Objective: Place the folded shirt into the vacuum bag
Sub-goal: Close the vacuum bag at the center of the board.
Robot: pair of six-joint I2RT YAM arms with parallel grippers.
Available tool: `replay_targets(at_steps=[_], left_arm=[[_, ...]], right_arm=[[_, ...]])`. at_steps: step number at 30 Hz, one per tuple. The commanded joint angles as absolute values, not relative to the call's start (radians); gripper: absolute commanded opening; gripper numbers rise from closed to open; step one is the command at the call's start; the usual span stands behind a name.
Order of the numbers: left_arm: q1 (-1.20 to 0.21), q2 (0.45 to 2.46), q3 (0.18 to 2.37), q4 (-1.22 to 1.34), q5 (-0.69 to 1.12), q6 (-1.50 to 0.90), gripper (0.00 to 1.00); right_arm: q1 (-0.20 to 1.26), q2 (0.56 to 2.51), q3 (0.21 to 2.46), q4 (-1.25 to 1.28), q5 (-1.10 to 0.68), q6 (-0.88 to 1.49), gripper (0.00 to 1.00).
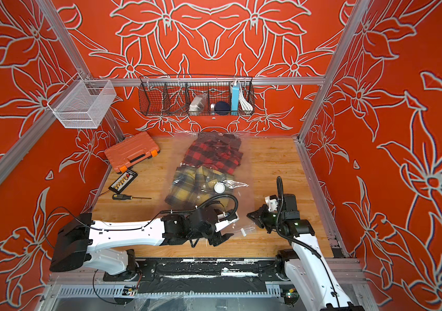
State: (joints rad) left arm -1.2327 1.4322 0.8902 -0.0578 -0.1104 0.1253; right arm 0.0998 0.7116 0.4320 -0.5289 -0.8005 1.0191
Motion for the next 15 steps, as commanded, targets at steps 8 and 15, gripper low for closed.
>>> replay_targets(at_steps=[8, 15], left_arm=[[-1.318, 1.550, 0.938, -0.029, -0.304, 0.276, 0.74], [-1.357, 1.681, 0.955, 0.074, -0.470, 0.384, 0.66]], right_arm=[[0.098, 0.682, 0.480, -0.460, -0.837, 1.214, 0.00], [0.098, 0.688, 0.495, -0.444, -0.851, 1.236, 0.00]])
